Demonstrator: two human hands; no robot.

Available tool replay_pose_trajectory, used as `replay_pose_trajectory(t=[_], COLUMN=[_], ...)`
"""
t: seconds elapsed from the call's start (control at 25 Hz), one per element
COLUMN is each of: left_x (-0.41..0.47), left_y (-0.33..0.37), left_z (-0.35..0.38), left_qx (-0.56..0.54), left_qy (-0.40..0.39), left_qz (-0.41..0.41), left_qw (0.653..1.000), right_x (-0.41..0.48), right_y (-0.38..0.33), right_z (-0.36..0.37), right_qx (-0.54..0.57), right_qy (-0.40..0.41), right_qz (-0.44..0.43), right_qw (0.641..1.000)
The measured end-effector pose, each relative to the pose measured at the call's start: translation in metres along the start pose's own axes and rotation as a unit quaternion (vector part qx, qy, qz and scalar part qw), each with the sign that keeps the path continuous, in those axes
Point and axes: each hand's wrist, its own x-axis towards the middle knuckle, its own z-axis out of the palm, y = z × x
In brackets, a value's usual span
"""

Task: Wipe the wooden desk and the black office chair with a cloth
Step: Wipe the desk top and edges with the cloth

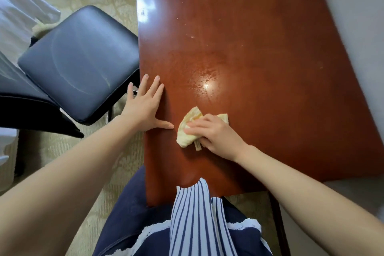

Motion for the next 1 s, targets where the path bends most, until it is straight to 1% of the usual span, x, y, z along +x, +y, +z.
replay_pose_trajectory(t=[0.08,0.2,0.28,0.36,0.44,0.48,0.56,0.64,0.76,0.84,0.92,1.0], left_x=[0.006,0.024,0.037,0.054,0.07,0.081,0.099,0.117,0.133,0.139,0.14,0.139], left_y=[0.014,0.039,0.052,0.061,0.069,0.075,0.088,0.106,0.137,0.155,0.168,0.18], left_z=[-0.005,-0.015,-0.024,-0.033,-0.041,-0.045,-0.054,-0.061,-0.067,-0.069,-0.069,-0.065], left_qx=[0.009,0.018,0.021,0.021,0.021,0.023,0.028,0.038,0.056,0.067,0.079,0.091], left_qy=[0.002,0.012,0.021,0.022,0.025,0.03,0.038,0.045,0.071,0.085,0.089,0.088], left_qz=[0.028,0.065,0.09,0.117,0.143,0.162,0.2,0.245,0.287,0.291,0.281,0.25], left_qw=[1.0,0.998,0.995,0.993,0.989,0.986,0.979,0.968,0.954,0.951,0.952,0.96], right_x=[-0.019,-0.04,-0.048,-0.054,-0.057,-0.059,-0.061,-0.065,-0.076,-0.088,-0.104,-0.123], right_y=[0.012,0.033,0.049,0.066,0.079,0.085,0.094,0.105,0.122,0.133,0.143,0.16], right_z=[-0.012,-0.033,-0.046,-0.057,-0.065,-0.069,-0.075,-0.08,-0.09,-0.098,-0.107,-0.12], right_qx=[0.008,-0.011,-0.039,-0.069,-0.079,-0.078,-0.071,-0.071,-0.072,-0.075,-0.083,-0.097], right_qy=[-0.009,0.016,0.049,0.097,0.157,0.192,0.26,0.314,0.375,0.406,0.427,0.442], right_qz=[0.004,0.056,0.114,0.199,0.301,0.354,0.448,0.521,0.584,0.606,0.616,0.613], right_qw=[1.0,0.998,0.991,0.973,0.937,0.912,0.852,0.79,0.717,0.68,0.657,0.648])
